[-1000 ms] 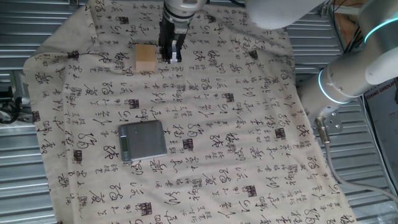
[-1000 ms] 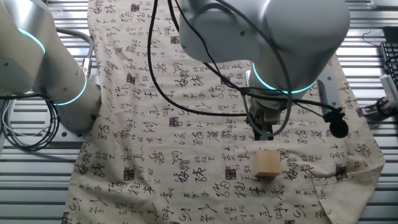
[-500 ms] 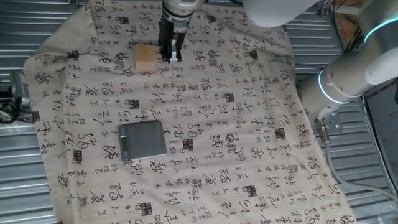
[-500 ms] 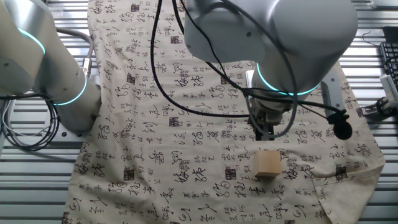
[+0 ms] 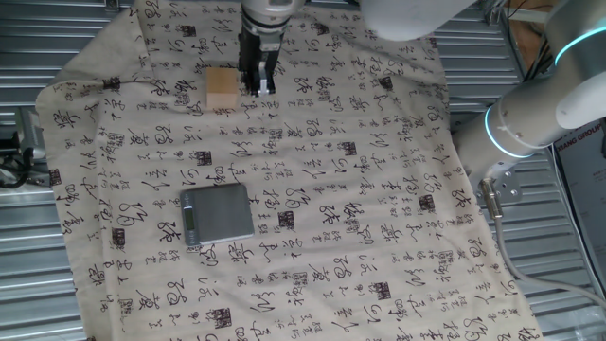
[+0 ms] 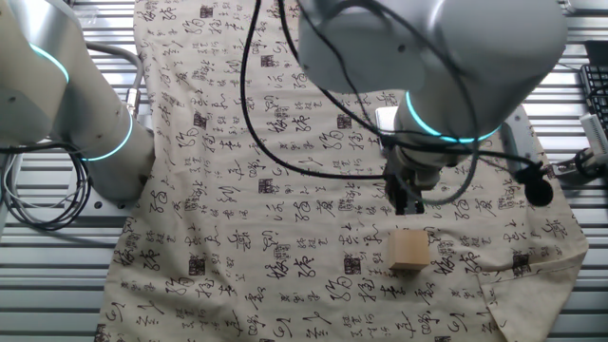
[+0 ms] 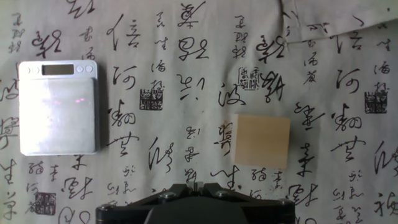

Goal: Place the block on the scale

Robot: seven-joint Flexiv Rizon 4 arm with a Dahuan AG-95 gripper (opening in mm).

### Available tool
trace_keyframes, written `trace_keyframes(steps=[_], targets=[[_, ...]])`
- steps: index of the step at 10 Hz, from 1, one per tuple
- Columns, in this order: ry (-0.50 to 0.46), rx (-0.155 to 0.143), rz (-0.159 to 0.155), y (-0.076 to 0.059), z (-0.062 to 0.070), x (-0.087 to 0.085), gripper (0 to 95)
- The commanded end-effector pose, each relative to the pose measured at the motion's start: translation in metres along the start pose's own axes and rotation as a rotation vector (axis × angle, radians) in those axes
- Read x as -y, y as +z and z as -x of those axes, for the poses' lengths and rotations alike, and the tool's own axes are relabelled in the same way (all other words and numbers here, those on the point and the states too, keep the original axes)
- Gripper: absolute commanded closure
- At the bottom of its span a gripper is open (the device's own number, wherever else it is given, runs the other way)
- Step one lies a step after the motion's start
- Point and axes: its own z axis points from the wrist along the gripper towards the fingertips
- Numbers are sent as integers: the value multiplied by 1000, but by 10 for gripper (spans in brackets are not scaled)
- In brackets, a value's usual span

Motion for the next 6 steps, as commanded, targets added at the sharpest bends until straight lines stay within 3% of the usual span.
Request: trace_keyframes(steps=[1,6], targets=[[55,6,-55,0,-1,0,950],[140,35,-57,0,-1,0,950]])
